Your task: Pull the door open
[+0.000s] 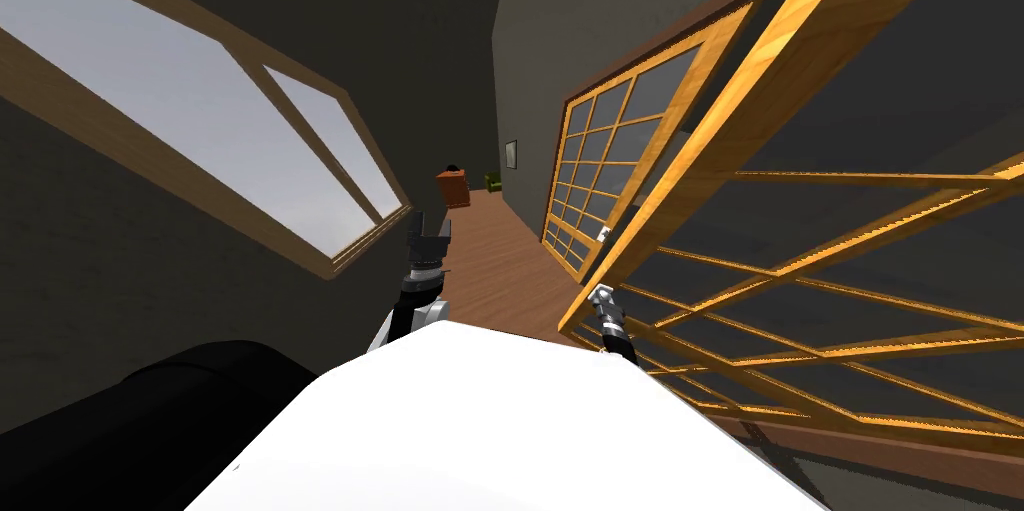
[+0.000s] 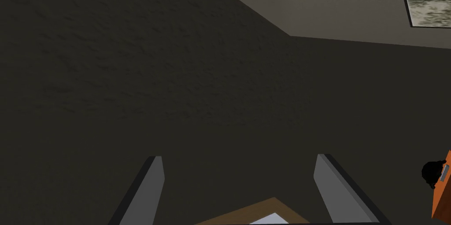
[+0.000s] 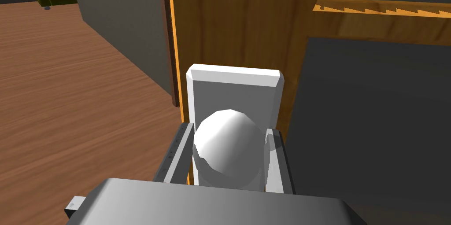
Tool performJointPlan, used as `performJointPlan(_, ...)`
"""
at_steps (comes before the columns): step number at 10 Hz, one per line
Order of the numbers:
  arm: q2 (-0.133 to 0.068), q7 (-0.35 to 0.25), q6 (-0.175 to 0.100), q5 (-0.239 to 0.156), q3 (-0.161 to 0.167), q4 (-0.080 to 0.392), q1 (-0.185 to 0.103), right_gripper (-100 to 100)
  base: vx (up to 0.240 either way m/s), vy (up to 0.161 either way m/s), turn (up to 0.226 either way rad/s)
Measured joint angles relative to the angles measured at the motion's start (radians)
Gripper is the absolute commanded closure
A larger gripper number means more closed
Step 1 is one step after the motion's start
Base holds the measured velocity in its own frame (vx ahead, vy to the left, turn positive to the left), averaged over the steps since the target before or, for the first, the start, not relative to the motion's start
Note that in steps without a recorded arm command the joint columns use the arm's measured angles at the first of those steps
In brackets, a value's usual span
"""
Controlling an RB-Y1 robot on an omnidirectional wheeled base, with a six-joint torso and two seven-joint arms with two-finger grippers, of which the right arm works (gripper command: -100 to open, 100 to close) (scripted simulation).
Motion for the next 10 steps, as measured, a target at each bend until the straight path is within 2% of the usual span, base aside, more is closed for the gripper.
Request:
performJointPlan(2, -0.002, -0.01, -0.001, 0.007, 0.012, 0.004, 0.004, 100, -0.11, -0.008, 0.03)
performJointPlan(5, -0.016, -0.034, -0.01, 0.025, 0.037, -0.011, 0.016, 100, -0.177, -0.014, 0.049)
performJointPlan(10, -0.048, -0.092, -0.032, 0.064, 0.091, -0.028, 0.04, 100, -0.202, -0.025, 0.049)
